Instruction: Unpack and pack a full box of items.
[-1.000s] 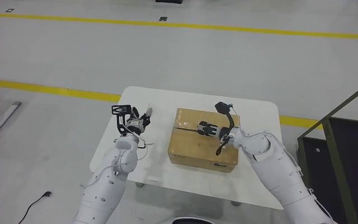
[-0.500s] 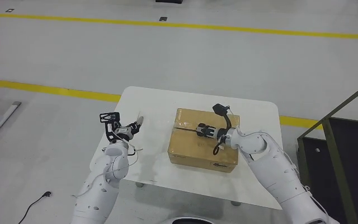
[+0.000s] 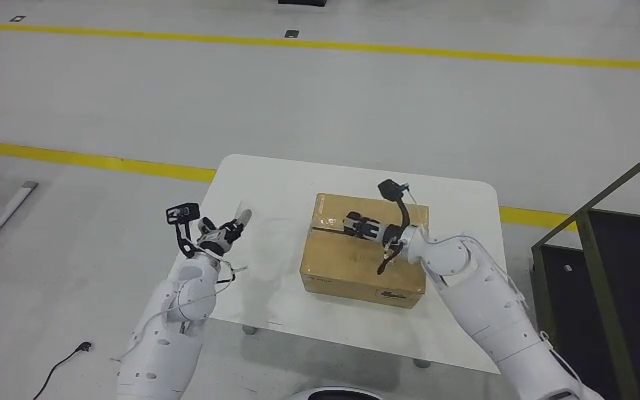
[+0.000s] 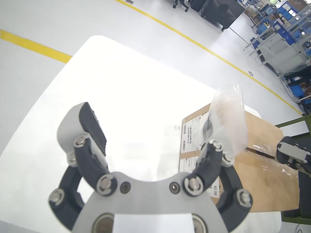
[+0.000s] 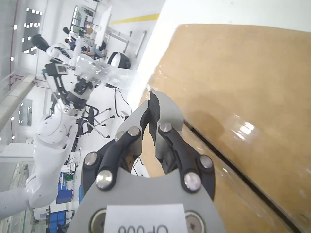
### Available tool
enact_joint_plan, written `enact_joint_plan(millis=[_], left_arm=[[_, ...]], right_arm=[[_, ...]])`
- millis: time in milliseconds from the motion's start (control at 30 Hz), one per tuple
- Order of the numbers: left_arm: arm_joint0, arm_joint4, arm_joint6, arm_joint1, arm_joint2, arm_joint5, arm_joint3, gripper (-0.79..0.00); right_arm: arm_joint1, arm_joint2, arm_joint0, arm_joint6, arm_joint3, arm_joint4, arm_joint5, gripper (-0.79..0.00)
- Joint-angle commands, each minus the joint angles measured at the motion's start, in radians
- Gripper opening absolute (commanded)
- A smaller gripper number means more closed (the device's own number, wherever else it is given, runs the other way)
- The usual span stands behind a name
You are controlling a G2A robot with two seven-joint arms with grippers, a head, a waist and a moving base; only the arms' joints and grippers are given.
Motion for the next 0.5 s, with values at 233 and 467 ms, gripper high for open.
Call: enact_joint_plan(millis=[233,467], left_arm=[[-0.007,-0.051,-0.004,0.001,-0.017,-0.015,0.011,0.0],[-0.014,-0.128,-0.012,0.0,-0.036,-0.036,0.02,0.0]], right_arm=[[-0.063,-0.142,0.12,-0.031,0.128,0.034,-0.064,-0.785],[-0.126,-0.243,0.203,-0.047,0.313,0.069,-0.033,-0.785]])
